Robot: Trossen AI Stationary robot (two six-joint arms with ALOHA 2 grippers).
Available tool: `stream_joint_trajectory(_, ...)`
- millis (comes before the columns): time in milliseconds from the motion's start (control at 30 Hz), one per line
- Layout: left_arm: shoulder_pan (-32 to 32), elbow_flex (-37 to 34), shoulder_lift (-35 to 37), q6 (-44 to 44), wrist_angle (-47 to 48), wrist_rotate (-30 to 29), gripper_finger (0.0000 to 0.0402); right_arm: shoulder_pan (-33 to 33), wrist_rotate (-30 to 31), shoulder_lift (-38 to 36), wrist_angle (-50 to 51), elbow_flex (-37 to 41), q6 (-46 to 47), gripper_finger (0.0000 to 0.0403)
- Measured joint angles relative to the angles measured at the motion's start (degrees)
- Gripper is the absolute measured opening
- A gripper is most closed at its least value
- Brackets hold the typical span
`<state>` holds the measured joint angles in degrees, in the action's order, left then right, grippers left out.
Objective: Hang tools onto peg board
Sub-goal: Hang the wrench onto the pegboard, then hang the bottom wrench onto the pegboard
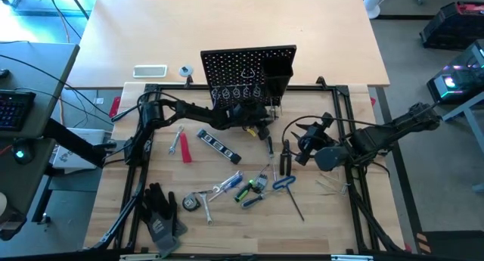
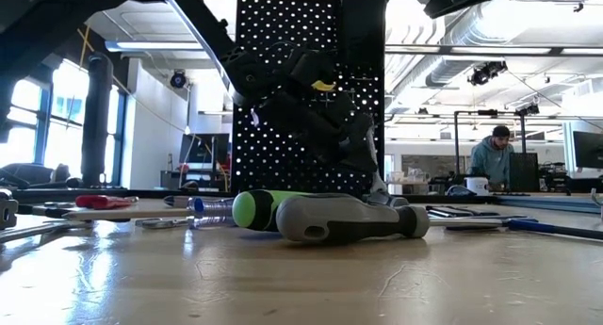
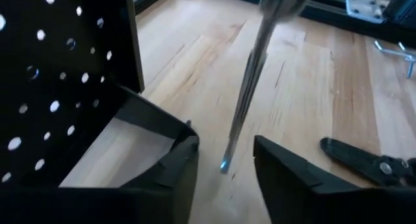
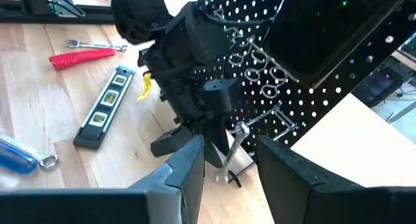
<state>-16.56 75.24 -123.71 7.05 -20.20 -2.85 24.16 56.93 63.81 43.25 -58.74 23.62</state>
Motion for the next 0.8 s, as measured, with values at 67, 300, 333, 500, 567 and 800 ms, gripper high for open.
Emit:
stream_joint_trajectory(67, 0.0, 0.0, 0.5, 0.0, 1.5, 0.2, 0.0161, 0.0, -0.4, 0.0, 0.8, 0.0, 0.8, 0.0134)
stream_joint_trajectory(300, 1.1, -0.1, 3.2, -2.8, 9.3, 1.3, 0.0189, 1.5, -1.0, 0.0, 2.8, 0.0, 2.0, 0.0134)
stream_joint_trajectory(333, 1.4, -0.1, 3.7, -3.3, 9.9, 1.8, 0.0189, 1.9, -1.0, 0.0, 3.4, 0.0, 2.3, 0.0134)
stream_joint_trajectory(500, 3.5, -0.1, 6.8, -5.8, 14.6, 2.6, 0.019, 3.8, -2.6, 0.0, 7.1, 0.0, 6.0, 0.0134)
stream_joint_trajectory(567, 4.5, -0.1, 8.1, -6.5, 16.9, 2.6, 0.019, 4.6, -3.5, 0.0, 8.4, 0.0, 7.4, 0.0134)
stream_joint_trajectory(800, 8.9, -2.1, 12.9, -8.2, 24.3, 2.7, 0.019, 6.8, -8.2, 0.0, 7.5, 3.9, 11.0, 0.0134)
